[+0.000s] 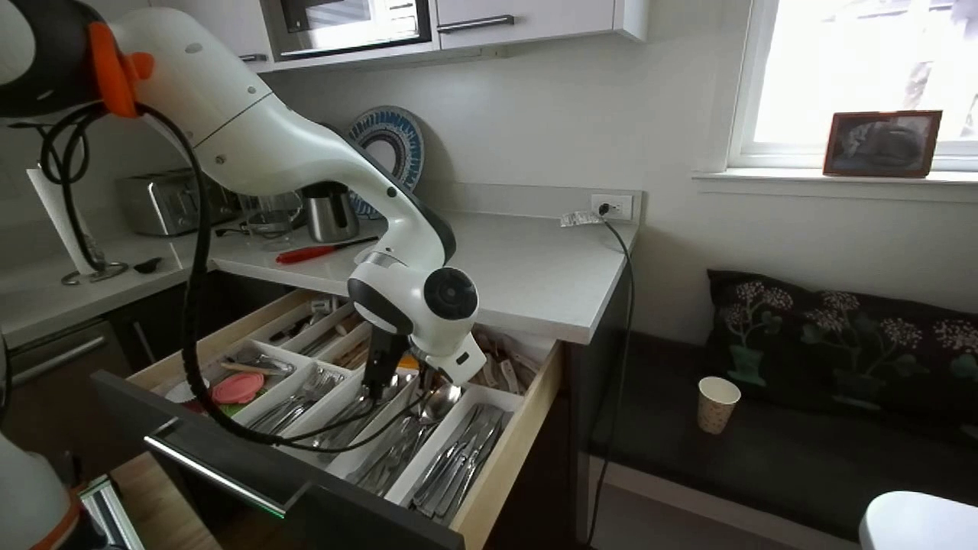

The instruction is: Move the orange mat from the counter to the drawer

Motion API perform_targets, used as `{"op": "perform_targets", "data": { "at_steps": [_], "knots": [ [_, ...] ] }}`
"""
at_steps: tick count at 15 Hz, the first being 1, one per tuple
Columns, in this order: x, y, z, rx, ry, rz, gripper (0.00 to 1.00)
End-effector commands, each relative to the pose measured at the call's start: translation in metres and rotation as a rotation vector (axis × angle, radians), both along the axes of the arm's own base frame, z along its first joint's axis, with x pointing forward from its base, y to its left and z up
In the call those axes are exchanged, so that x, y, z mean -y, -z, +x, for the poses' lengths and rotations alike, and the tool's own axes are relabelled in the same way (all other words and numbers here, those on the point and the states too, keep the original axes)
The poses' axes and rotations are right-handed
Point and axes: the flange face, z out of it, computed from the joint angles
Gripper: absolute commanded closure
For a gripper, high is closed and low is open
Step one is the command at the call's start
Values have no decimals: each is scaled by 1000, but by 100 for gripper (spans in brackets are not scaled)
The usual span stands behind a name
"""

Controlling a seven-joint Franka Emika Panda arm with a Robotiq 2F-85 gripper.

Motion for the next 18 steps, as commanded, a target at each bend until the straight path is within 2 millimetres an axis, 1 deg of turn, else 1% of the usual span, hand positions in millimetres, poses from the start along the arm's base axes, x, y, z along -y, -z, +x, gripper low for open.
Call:
{"op": "perform_targets", "data": {
  "at_steps": [1, 4, 5, 9, 11, 13, 16, 18],
  "knots": [
    [2, -11, -7, 35, -14, 12, 100],
    [2, -24, -18, 23, -39, 7, 98],
    [0, -33, -26, 25, -62, 21, 98],
    [-18, -68, -58, 31, -206, 111, 98],
    [-34, -86, -77, 46, -302, 160, 98],
    [-54, -103, -95, 58, -395, 211, 98],
    [-94, -122, -125, 81, -525, 264, 98],
    [-122, -131, -145, 81, -603, 278, 98]
  ]
}}
